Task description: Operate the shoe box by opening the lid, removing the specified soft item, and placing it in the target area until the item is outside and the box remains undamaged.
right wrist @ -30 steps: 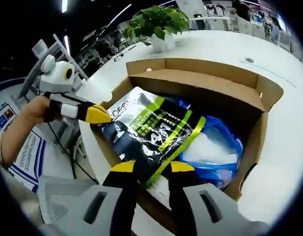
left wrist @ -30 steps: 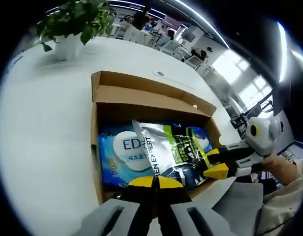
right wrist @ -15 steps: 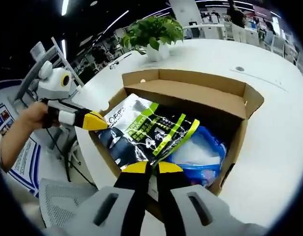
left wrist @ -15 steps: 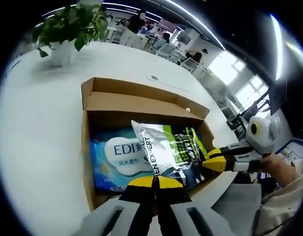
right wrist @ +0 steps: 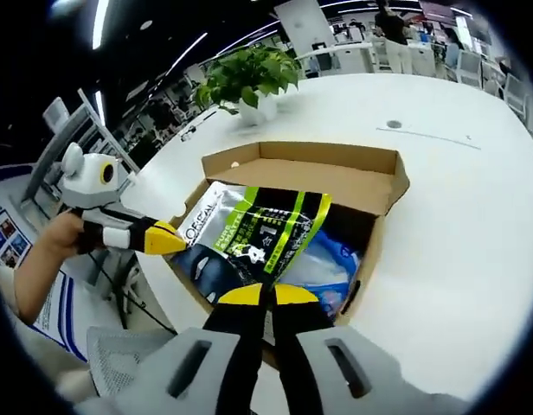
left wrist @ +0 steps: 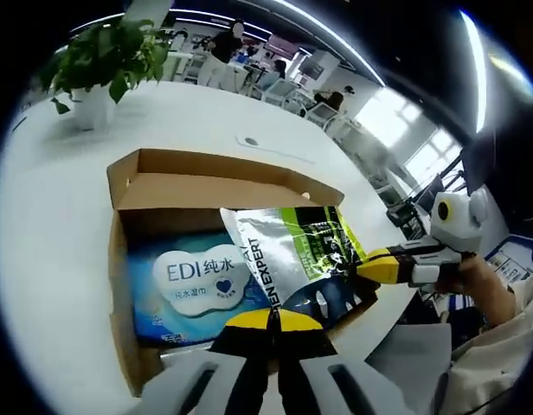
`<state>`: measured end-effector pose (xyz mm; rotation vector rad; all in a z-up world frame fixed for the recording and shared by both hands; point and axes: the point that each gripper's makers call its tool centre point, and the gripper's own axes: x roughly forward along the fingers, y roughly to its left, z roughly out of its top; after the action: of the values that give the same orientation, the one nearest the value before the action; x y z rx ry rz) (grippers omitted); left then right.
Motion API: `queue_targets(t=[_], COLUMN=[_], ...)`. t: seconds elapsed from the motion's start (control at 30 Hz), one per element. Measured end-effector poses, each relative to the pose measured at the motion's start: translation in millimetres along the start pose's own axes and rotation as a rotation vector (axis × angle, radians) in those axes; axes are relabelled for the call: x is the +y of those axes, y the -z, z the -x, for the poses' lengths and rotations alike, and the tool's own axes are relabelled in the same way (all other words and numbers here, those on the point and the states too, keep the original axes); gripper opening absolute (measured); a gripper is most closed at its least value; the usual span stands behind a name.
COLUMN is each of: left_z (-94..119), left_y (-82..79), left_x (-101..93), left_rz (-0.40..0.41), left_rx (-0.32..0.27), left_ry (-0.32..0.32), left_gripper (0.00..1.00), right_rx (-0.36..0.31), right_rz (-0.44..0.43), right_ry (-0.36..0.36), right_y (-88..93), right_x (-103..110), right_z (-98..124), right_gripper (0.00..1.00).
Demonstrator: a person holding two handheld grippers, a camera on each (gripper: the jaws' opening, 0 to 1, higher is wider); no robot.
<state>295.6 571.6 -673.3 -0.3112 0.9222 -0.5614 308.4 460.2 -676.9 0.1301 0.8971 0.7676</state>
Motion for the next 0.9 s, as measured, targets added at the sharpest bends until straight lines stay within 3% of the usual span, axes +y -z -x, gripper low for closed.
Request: queue_targets(t=[0.47,0.9], left_z=[-25,-53], left_y=[-8.7,-15.4], left_x=[-42.1,-71.9], left_rz=[-0.029,-0.056], left_rx=[0.006,0.024], left_ry=[0.070,0.107], left_gripper=[0.00,0.00], right_rx=[-0.011,-0.007], right_rz=[-0.065,-0.108], right_ry=[0.069,0.118], right_y=[3.7,10.5], right_x=[-36,-71], right_z=[41,61], right_gripper=[0.00,0.00])
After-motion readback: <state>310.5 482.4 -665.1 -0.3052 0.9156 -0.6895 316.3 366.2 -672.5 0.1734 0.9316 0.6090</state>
